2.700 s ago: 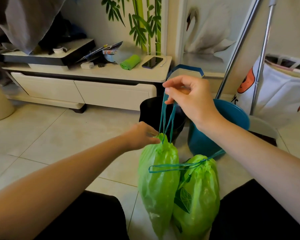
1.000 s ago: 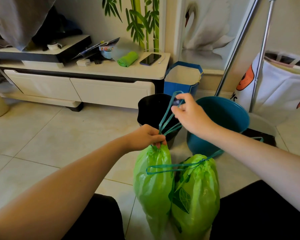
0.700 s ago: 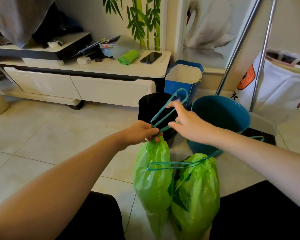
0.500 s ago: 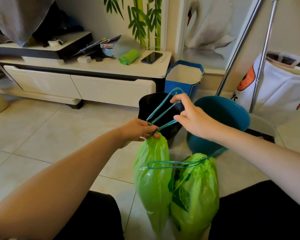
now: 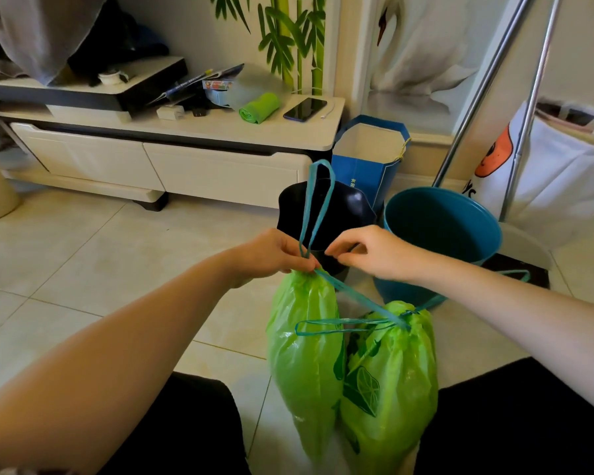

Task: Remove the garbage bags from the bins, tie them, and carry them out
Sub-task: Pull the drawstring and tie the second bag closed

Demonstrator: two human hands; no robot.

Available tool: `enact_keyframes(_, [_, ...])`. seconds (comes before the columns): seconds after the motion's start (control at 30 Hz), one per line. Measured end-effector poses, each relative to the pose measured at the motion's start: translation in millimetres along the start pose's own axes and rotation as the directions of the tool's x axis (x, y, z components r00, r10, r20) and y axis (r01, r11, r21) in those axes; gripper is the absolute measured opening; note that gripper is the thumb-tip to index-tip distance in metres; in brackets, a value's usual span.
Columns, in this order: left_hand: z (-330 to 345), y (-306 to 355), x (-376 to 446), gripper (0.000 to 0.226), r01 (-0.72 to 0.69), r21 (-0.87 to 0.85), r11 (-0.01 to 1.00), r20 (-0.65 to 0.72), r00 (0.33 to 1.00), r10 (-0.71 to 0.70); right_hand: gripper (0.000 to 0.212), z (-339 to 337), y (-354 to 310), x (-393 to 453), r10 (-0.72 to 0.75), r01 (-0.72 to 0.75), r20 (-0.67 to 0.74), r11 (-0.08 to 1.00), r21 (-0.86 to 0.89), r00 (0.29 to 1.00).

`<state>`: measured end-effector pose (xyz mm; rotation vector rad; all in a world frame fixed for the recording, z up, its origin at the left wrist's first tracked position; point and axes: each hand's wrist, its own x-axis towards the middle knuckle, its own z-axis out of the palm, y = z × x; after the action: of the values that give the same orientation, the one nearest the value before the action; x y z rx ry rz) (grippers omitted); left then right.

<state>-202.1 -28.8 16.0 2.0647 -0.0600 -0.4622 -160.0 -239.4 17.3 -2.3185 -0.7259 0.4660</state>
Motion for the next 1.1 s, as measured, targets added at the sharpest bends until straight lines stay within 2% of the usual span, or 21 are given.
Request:
enact_keyframes(0.07, [2.2,2.6,-0.1,0.019,-0.052,0.091,0.994,-0.038,0.998,0.056,0.022,13.8,-2.3,5.9,-0.027,0.025,0.053,0.999,0.039,0.998])
enact_keyframes(0.23, [1.7,6.0,1.5,0.016,-0.091,0.315,0.945,-0.104,0.986,0.129,0.021,29.7,1.0,19.8,-0.043,0.04,0.014,0.986,0.162,0.999])
enact_keyframes(0.37, [5.1,8.8,-0.7,0.017,-0.109,0.38,0.918,-0.131,0.977,0.17,0.013,39.8,-2.3,22.3,-0.042,0.045,-0.018,0.987,0.156,0.999])
enact_keyframes(0.43, [5.7,7.5,-0.9,0.019,-0.093,0.396,0.913,-0.162,0.972,0.17,0.017,43.8,-0.8,25.7,-0.038,0.041,-0.026,0.991,0.128,0.999])
enact_keyframes(0.6, [4.9,4.4,0.1,0.016,-0.086,0.45,0.889,-0.224,0.953,0.205,0.003,43.6,-2.1,28.8,-0.012,0.017,-0.046,0.996,0.089,0.999])
enact_keyframes(0.67, [7.2,4.1,0.0,0.014,-0.084,0.531,0.843,-0.24,0.939,0.245,0.018,43.5,-5.8,27.5,-0.039,0.042,-0.05,0.997,0.059,0.998])
enact_keyframes(0.7, [8.5,4.2,0.5,0.014,-0.087,0.57,0.817,-0.24,0.933,0.267,0.02,44.2,-6.1,27.9,-0.042,0.044,-0.049,0.998,0.051,0.998])
enact_keyframes(0.8, [14.9,0.7,2.1,0.011,-0.142,0.648,0.748,-0.179,0.927,0.331,0.006,46.0,-5.2,28.1,-0.037,0.038,-0.03,0.998,0.047,0.999])
enact_keyframes(0.87, [18.7,-3.0,0.6,0.01,-0.198,0.671,0.714,-0.138,0.913,0.383,0.013,46.0,-4.4,29.3,-0.024,0.026,-0.03,0.998,0.063,0.999])
enact_keyframes(0.97, [20.2,-11.4,-1.9,0.01,-0.3,0.706,0.641,-0.103,0.853,0.512,0.015,42.6,-2.1,27.6,0.017,-0.015,-0.018,0.991,0.133,1.0])
enact_keyframes(1.1, [18.3,-16.8,-3.4,0.011,-0.372,0.715,0.592,-0.084,0.796,0.6,0.008,42.2,-1.1,22.9,0.026,-0.031,0.021,0.959,0.282,0.999])
